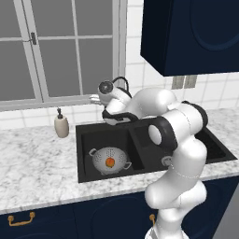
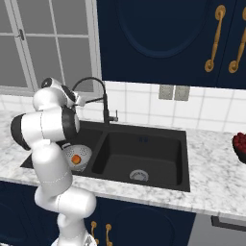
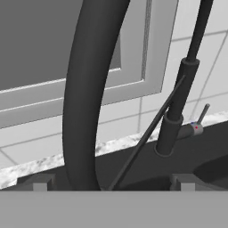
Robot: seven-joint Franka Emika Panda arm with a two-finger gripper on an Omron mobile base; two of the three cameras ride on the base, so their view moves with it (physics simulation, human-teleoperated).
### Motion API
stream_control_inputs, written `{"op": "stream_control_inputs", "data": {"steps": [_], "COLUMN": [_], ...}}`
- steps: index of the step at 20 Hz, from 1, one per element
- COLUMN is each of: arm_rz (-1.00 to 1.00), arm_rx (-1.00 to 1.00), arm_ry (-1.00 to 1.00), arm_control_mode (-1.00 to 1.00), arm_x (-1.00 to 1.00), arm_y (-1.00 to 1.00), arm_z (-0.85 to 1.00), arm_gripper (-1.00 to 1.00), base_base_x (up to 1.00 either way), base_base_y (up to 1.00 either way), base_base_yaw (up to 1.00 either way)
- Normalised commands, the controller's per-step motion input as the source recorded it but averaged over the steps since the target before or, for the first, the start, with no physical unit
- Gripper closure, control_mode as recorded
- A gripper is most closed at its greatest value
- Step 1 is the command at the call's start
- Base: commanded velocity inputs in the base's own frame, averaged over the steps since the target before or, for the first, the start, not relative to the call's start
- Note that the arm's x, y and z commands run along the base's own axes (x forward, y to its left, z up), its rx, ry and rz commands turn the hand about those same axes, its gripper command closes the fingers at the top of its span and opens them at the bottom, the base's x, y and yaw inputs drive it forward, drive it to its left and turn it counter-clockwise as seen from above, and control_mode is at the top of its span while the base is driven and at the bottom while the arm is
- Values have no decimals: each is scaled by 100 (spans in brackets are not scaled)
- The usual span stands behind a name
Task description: Put the colander in the sink, put the apple in the colander, and turn on the sink faucet and pour water over the colander.
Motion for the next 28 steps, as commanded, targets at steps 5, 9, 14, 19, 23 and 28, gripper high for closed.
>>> {"op": "stream_control_inputs", "data": {"steps": [5, 9, 14, 19, 23, 28], "arm_rz": [-4, -1, 0, 0, -3, -1], "arm_rx": [0, 7, 8, 2, 1, 1], "arm_ry": [4, 10, 5, 1, 8, 2], "arm_control_mode": [-100, -100, -100, -100, -100, -100], "arm_x": [17, -4, -7, -32, -66, -63], "arm_y": [-12, -8, 1, 2, -3, -7], "arm_z": [-4, 7, 37, 36, 14, 16], "arm_gripper": [-100, -100, -100, -100, -100, -100], "base_base_x": [0, 0, 0, 0, 0, 0], "base_base_y": [0, 0, 0, 0, 0, 0], "base_base_yaw": [0, 0, 0, 0, 0, 0]}}
